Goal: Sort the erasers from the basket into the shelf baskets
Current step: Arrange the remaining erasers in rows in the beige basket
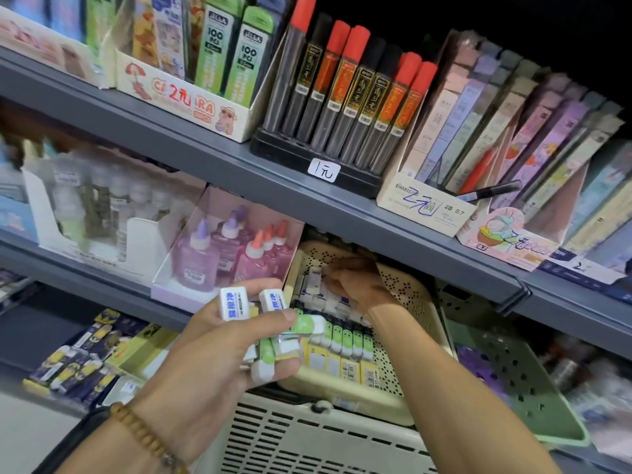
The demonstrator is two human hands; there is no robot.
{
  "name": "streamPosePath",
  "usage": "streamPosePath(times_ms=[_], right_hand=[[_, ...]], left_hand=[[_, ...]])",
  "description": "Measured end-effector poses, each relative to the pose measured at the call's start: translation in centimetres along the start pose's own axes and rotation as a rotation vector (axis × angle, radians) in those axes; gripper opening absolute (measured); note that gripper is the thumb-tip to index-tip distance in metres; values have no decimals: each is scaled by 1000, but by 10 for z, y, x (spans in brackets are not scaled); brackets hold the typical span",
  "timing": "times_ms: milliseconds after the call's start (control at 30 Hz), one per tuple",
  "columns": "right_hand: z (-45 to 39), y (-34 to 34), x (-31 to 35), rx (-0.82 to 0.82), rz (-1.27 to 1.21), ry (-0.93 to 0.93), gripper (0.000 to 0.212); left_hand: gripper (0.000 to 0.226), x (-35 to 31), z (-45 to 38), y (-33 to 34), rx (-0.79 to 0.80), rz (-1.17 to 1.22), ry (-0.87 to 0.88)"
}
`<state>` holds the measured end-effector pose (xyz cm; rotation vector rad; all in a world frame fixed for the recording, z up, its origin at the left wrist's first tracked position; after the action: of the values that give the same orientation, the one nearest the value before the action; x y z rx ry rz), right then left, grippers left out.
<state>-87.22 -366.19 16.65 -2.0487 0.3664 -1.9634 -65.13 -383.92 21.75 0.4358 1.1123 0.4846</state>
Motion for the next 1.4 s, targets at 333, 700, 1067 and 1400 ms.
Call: streamPosePath(times_ms=[333, 700, 1067, 1400], right_hand=[[120, 3, 82, 461, -270, -278, 31], [137, 5, 97, 763, -341, -205, 17], [80, 3, 10, 265, 170, 197, 19], [78, 26, 23, 237, 188, 92, 17]], left_hand=[[51, 3, -7, -1, -44, 83, 32], [14, 5, -11, -8, -202, 104, 32], [17, -8, -3, -22, -234, 95, 62], [24, -8, -1, -17, -210, 73, 36]])
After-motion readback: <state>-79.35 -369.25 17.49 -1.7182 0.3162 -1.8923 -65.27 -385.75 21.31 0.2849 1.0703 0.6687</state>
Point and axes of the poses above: each hand's wrist, its own z-axis away from the middle knuckle, its own y-axis out of the palm, x = y × z, the point moved 6 cm from there along -z, towards the middle knuckle, and after that the axes turned 14 degrees about -y, right-handed, at the moved point
